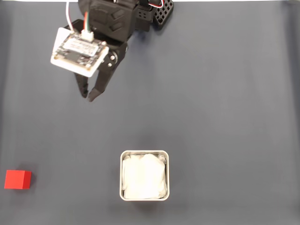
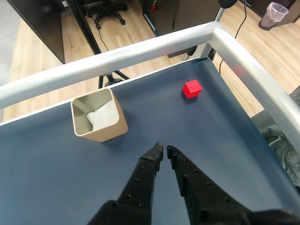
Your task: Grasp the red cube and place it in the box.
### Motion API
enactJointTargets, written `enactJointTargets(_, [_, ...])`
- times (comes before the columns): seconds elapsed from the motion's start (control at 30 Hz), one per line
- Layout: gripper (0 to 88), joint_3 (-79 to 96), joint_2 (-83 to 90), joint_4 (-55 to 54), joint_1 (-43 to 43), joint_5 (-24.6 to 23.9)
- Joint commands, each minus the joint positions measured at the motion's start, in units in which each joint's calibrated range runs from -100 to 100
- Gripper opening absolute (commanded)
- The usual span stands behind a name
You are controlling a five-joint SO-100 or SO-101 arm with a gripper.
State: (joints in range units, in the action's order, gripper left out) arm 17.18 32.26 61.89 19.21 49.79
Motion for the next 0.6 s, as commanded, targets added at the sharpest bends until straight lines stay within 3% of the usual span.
enactJointTargets(0.0, [0.1,-3.3,-1.4,-3.1,1.4,-0.8])
enactJointTargets(0.57, [2.9,-5.2,-14.0,-13.2,5.3,-0.3])
